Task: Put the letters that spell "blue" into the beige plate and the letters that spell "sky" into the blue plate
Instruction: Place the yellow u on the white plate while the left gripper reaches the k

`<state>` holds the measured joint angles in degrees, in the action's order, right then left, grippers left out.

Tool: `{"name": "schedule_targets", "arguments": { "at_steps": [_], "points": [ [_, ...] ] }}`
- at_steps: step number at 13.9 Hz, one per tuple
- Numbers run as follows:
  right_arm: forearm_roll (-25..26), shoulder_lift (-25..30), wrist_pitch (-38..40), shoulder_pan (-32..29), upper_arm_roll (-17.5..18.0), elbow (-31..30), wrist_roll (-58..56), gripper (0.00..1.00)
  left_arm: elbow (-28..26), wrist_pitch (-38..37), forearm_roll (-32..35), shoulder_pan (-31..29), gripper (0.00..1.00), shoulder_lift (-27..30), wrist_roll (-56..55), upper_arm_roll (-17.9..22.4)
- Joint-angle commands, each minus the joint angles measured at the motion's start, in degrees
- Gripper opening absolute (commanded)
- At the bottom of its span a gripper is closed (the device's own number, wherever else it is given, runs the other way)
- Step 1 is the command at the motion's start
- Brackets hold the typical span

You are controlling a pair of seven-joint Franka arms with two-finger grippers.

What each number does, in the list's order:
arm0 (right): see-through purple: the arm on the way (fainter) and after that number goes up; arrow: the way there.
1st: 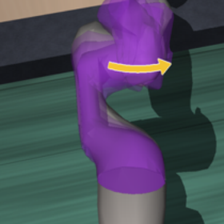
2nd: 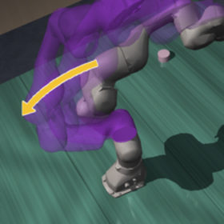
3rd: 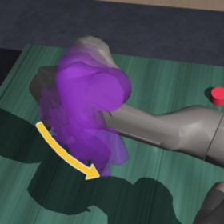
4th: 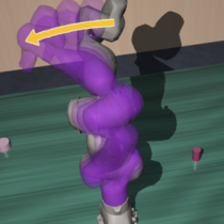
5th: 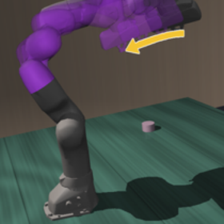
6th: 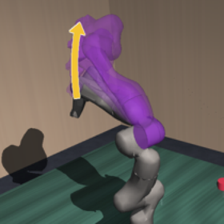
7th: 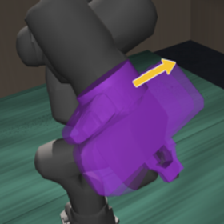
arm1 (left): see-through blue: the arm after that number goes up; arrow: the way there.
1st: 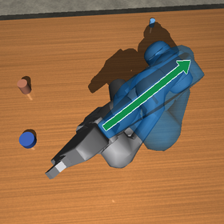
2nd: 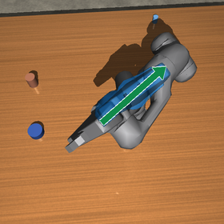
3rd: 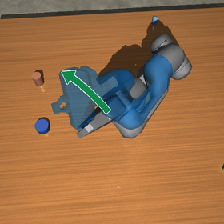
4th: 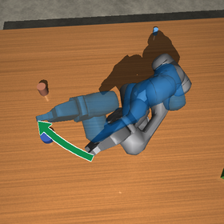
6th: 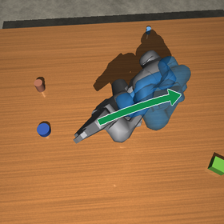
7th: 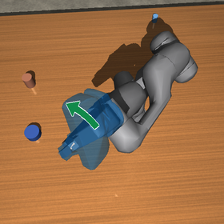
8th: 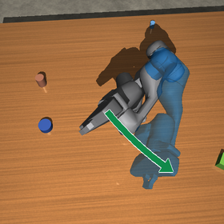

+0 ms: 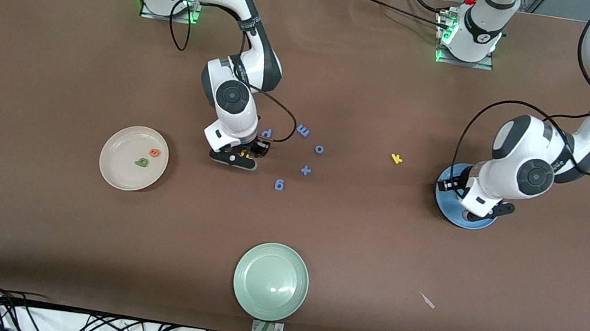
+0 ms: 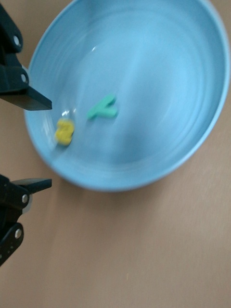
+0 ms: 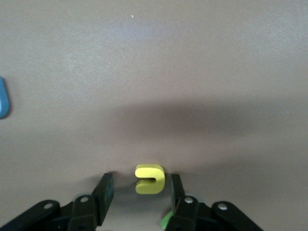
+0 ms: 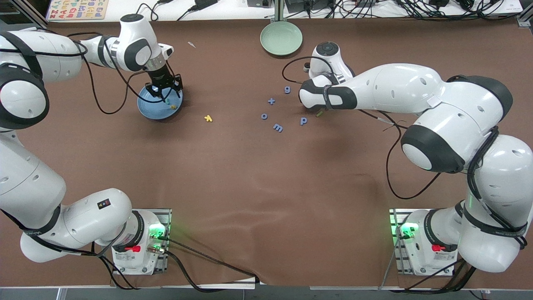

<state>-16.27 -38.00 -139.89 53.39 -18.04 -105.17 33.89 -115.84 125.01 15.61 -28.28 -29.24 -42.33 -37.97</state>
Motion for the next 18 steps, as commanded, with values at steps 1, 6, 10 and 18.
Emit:
{"name": "schedule_targets", "arguments": {
  "at_steps": [1, 6, 10, 18],
  "points": [
    [-0.7, 1.1, 0.4, 0.5, -0.6, -1.2, -2.2, 0.56, -0.7, 2.0, -0.8, 1.9, 0.65, 0.9, -7.7, -1.7],
    [-0.7, 1.1, 0.4, 0.5, -0.8, -1.8, -2.9, 0.37, -2.7, 5.0, -0.8, 6.6, 0.61, 0.6, -24.3, -2.6],
    [-0.8, 2.9, 4.6, 0.4, -3.4, -1.4, -7.6, 0.13, -3.9, 5.9, 1.0, 9.9, 0.59, 0.7, -30.2, -3.0],
    [-1.0, 5.4, 27.0, -0.7, -24.8, 5.0, -46.0, 0.15, -9.3, 12.6, 6.2, 10.8, 0.53, 0.9, -30.8, -2.9]
  ]
}}
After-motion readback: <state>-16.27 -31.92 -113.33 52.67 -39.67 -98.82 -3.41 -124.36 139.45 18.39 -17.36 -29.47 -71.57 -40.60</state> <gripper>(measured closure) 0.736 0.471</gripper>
